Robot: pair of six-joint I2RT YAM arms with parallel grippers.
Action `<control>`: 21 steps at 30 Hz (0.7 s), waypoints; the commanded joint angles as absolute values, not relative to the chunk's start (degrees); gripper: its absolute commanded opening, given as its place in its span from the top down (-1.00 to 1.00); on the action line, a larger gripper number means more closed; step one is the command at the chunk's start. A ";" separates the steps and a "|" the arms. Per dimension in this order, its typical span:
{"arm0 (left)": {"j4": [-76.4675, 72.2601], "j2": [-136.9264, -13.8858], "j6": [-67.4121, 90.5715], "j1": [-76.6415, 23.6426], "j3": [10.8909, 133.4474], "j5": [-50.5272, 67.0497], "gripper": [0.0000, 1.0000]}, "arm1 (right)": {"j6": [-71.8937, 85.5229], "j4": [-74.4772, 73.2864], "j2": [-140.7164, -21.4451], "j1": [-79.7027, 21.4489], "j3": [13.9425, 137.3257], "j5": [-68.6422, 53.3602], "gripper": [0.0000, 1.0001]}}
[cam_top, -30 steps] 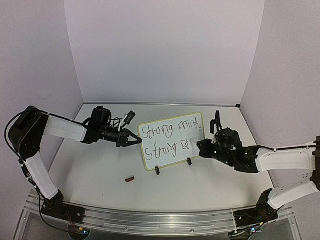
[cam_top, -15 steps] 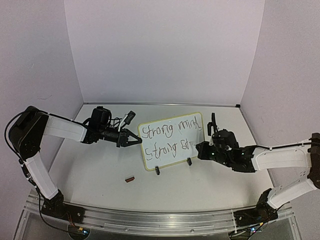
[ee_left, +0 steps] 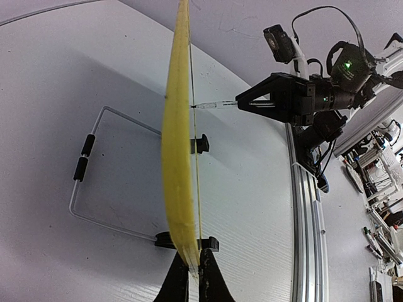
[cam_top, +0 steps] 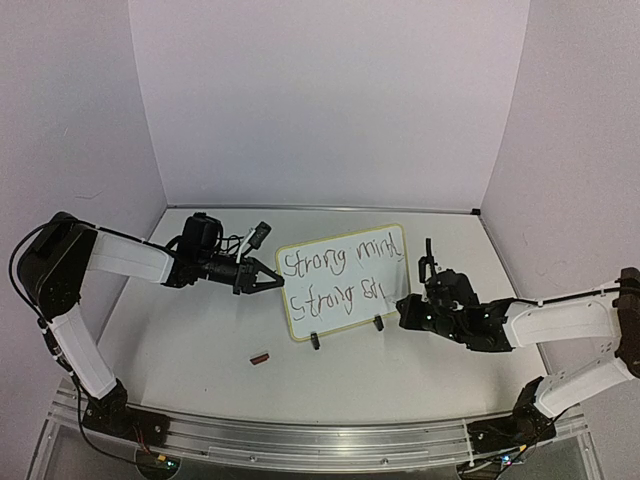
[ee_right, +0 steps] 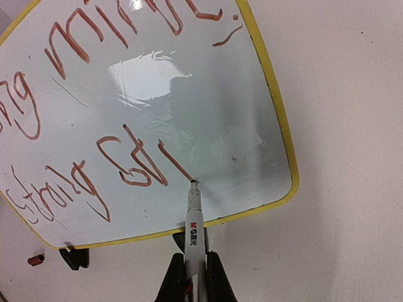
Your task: Write a sentence on the whiteboard
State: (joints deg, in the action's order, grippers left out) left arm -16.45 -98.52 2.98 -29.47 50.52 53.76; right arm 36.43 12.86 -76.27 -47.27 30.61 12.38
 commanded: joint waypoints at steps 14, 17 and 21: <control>-13.89 -97.93 0.29 -30.04 49.88 52.10 1.00 | 33.58 11.07 -76.76 -46.91 36.80 16.88 1.00; -13.89 -97.98 0.26 -30.02 49.87 52.10 1.00 | 34.74 11.08 -76.60 -46.92 35.61 16.32 1.00; -13.89 -98.18 0.31 -30.06 49.93 52.12 1.00 | 36.61 11.16 -75.37 -46.93 33.08 15.52 1.00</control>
